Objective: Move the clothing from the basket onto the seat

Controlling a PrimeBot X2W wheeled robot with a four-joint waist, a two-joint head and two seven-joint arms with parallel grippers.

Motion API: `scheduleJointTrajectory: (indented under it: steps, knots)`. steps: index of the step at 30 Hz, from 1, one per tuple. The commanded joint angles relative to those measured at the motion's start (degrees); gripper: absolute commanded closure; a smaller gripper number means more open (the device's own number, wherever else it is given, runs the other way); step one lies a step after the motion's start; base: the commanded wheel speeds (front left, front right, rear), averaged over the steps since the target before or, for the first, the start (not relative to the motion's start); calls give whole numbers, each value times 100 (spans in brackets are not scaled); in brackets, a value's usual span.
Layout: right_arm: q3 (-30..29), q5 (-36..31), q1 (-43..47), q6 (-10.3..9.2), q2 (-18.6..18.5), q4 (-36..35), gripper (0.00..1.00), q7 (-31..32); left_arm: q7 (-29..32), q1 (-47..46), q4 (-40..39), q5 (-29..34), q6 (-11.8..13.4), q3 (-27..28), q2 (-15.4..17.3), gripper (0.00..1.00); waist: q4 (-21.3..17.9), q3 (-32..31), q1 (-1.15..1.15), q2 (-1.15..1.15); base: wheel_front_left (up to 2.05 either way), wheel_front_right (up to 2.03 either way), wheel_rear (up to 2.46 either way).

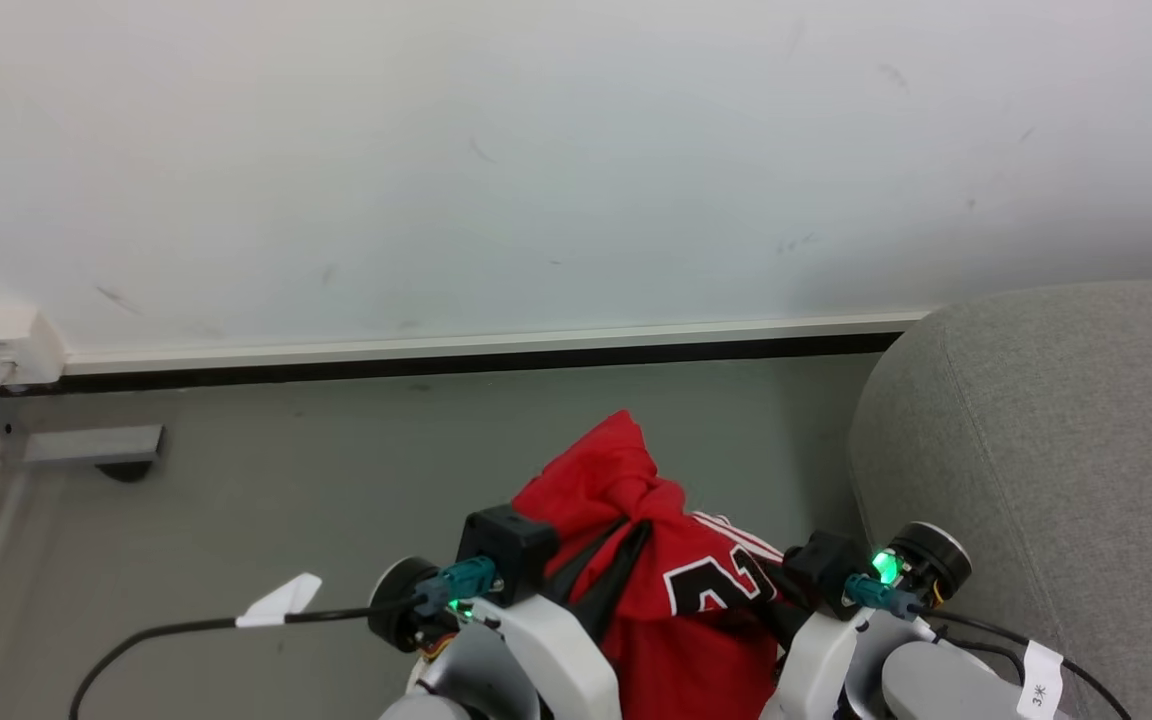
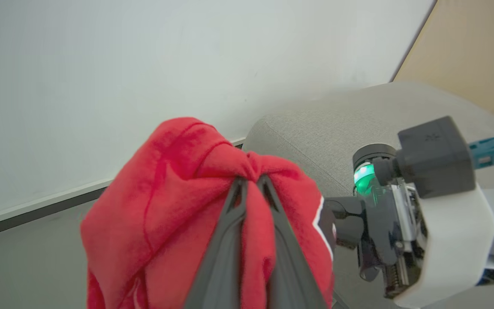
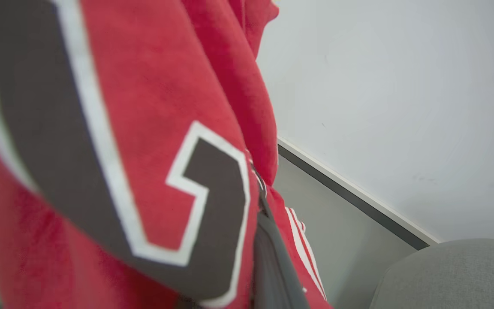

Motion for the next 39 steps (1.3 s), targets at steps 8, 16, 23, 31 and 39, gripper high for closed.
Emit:
scheduleJointTrajectory:
  steps: [8, 16, 23, 31, 39]
  knots:
    - [-199, 197, -299, -13, -70, -239, 100, -56, -166, 65, 317, -89, 72, 65, 64, 89, 10, 111, -1, 0, 0, 0, 0]
    - [-361, 200, -342, -14, -132, -462, 100, -57, -341, 107, 524, -110, 146, 49, 17, 20, 135, 141, -1, 0, 0, 0, 0]
    - [-429, 224, -366, -14, -99, -552, 100, -57, -470, 76, 782, -122, 178, 17, -27, 0, 228, 141, -1, 0, 0, 0, 0]
    - [-552, 139, -296, -14, -135, -701, 100, -54, -568, 80, 940, -142, 201, -39, -54, 0, 267, 67, -1, 0, 0, 0, 0]
    - [-891, 43, -314, -14, -303, -863, 100, -54, -623, 151, 935, -134, 254, -70, -10, 0, 148, -17, -1, 0, 0, 0, 0]
